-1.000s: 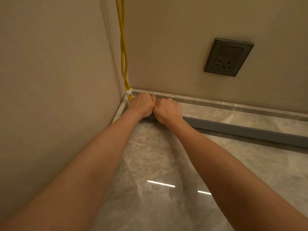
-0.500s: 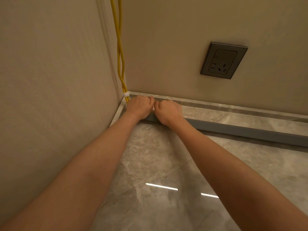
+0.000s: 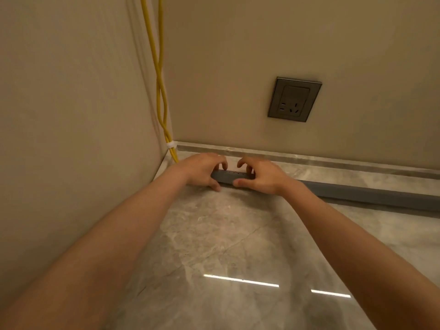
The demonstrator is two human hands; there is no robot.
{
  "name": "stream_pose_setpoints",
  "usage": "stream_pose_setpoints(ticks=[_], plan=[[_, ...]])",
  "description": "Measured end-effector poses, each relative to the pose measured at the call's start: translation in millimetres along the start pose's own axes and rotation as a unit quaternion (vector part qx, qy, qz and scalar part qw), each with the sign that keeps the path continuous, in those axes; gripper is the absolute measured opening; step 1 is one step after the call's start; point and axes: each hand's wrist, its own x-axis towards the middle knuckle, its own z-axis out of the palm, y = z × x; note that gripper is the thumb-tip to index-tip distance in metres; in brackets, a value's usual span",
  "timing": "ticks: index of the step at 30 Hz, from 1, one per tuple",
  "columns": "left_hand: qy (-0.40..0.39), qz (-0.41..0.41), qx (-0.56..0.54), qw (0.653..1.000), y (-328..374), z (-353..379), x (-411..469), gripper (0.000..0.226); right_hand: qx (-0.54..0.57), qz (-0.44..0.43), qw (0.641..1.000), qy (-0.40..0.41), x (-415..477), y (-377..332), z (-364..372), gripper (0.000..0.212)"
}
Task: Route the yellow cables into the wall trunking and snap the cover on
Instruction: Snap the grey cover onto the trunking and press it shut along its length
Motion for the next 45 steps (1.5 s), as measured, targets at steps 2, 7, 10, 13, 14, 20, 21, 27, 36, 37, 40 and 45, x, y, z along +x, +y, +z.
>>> stream_pose_setpoints(ticks=[2, 7, 10, 13, 14, 20, 21, 27, 36, 37, 40, 45], plan=[[0.019, 0.002, 0.019, 1.000, 0.1, -1.4, 1.0, 0.048, -0.055, -0.010, 0.998, -0.009, -11.1, 7.2, -2.4, 0.062], [0.011, -0.014, 0.070, 0.997, 3.8, -5.4, 7.2, 0.029, -0.134, 0.022, 0.990, 0.048, -22.5, 23.1, -8.5, 0.042], [-0.001, -0.046, 0.062, 0.997, 5.0, -5.6, 12.4, 0.027, -0.196, 0.013, 0.979, 0.057, -18.4, 16.5, -6.1, 0.033], [0.001, -0.077, 0.052, 0.996, -4.1, -6.5, 9.9, 0.026, -0.249, -0.008, 0.966, 0.070, -6.3, 6.7, 2.1, 0.032], [0.006, -0.087, 0.050, 0.995, -9.1, -6.4, 8.3, 0.026, -0.262, -0.017, 0.962, 0.075, -0.9, 2.8, 5.5, 0.032], [0.024, -0.119, 0.031, 0.992, -19.4, -0.2, 12.1, 0.029, -0.288, -0.018, 0.954, 0.078, 16.4, 1.1, 7.4, 0.032], [0.020, -0.116, 0.032, 0.992, -19.2, 0.1, 14.9, 0.029, -0.273, -0.008, 0.959, 0.080, 16.8, 2.9, 7.6, 0.033], [-0.003, -0.112, 0.055, 0.992, -18.2, 0.6, 21.9, 0.029, -0.214, 0.012, 0.974, 0.068, -1.2, 27.9, 5.1, 0.052], [-0.010, -0.089, 0.133, 0.987, 64.8, 14.5, 44.4, 0.066, -0.208, 0.154, 0.965, 0.047, -31.4, 83.0, -20.1, 0.044], [0.007, -0.061, 0.128, 0.990, 84.1, 17.1, 53.7, 0.065, -0.217, 0.150, 0.964, 0.041, -30.3, 84.0, -22.2, 0.043], [0.046, -0.013, 0.096, 0.994, 129.9, 26.1, 76.8, 0.050, -0.241, 0.134, 0.961, 0.034, -27.3, 83.4, -26.8, 0.038], [0.067, -0.077, 0.079, 0.992, 155.9, 39.9, 101.4, 0.032, -0.212, 0.100, 0.971, 0.056, -28.1, 97.3, -25.3, 0.038]])
